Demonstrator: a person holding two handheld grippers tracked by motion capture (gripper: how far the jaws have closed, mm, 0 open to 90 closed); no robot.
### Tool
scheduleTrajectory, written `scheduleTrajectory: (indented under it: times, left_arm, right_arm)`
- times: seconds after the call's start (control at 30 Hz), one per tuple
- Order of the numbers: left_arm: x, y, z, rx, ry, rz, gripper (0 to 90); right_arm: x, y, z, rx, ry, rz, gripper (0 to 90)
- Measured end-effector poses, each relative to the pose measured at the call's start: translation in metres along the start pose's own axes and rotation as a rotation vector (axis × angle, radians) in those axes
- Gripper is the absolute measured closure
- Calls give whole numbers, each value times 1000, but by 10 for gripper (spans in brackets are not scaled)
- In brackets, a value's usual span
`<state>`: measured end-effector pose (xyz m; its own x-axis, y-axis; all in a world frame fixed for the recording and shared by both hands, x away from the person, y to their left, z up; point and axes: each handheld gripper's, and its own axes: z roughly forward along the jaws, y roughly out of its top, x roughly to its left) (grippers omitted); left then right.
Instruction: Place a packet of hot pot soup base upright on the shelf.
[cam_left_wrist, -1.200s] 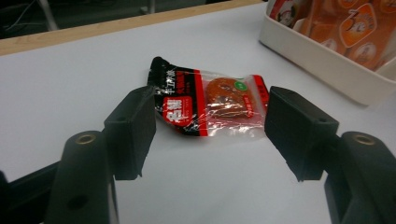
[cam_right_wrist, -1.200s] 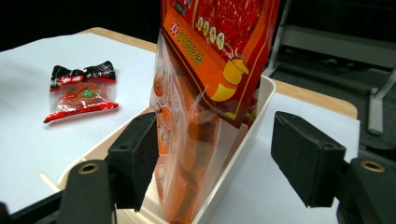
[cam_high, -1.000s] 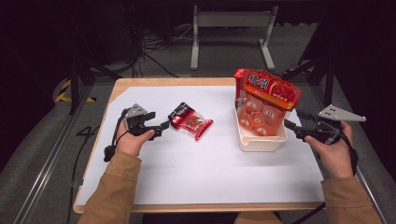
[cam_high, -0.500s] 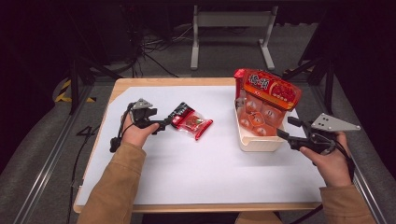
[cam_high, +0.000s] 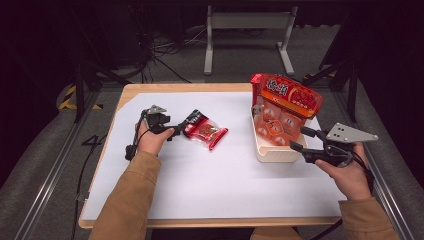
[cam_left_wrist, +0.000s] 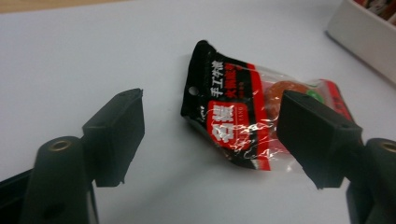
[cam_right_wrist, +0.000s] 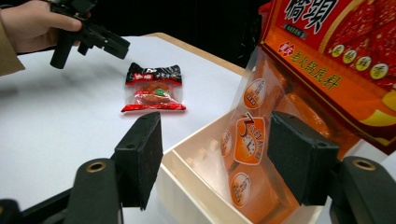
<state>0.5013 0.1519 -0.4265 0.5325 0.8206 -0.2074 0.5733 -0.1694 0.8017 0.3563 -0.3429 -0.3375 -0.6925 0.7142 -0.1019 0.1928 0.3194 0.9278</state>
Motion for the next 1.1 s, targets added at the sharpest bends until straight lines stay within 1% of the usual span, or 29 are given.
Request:
scheduleTrajectory:
  times: [0.03,0.07,0.1,0.13,0.17,0.23,0.33,0.43,0.47,0.57,0.6,0.73,0.83,0.9,0.93,1.03,1.1]
  left_arm:
    - [1,-1,2,3,-2,-12,265]
    - [1,-2,5,6,-1,-33,290]
    - [2,-2,6,9,-2,-36,290]
    - [2,-3,9,15,-8,-51,300]
    - [3,-4,11,18,-12,-52,304]
    - [3,-5,14,30,-21,-64,334]
    - [3,-7,19,40,-38,-68,364]
    - [2,-9,24,51,-43,-71,394]
    - [2,-9,25,54,-51,-73,408]
    - [2,-11,28,67,-63,-89,448]
    - [2,-12,29,73,-66,-88,467]
    - [3,-13,32,89,-70,-90,531]
    - [3,-13,32,90,-65,-93,545]
    - [4,-13,32,91,-71,-105,599]
    - [4,-13,33,94,-74,-104,645]
    - [3,-13,34,100,-62,-97,715]
    - [2,-13,34,105,-67,-88,777]
  right_arm:
    - [0,0,0,1,1,0,361]
    - [1,0,1,2,3,2,361]
    - [1,0,1,2,3,2,361]
    - [1,-1,1,1,4,4,361]
    - [0,-1,0,-1,5,6,361]
    - [0,-1,0,-4,6,8,361]
    - [0,-1,1,-5,6,9,361]
    - [1,-2,2,0,9,12,360]
    - [1,-2,2,0,10,10,360]
    - [2,-2,4,0,13,12,360]
    - [2,-2,4,3,13,10,360]
    - [3,-2,5,6,15,14,361]
    - [3,-3,5,5,16,13,360]
    - [3,-3,6,5,20,14,360]
    - [3,-3,6,7,21,13,360]
    - [4,-3,7,6,22,13,360]
    - [3,-3,7,8,22,17,361]
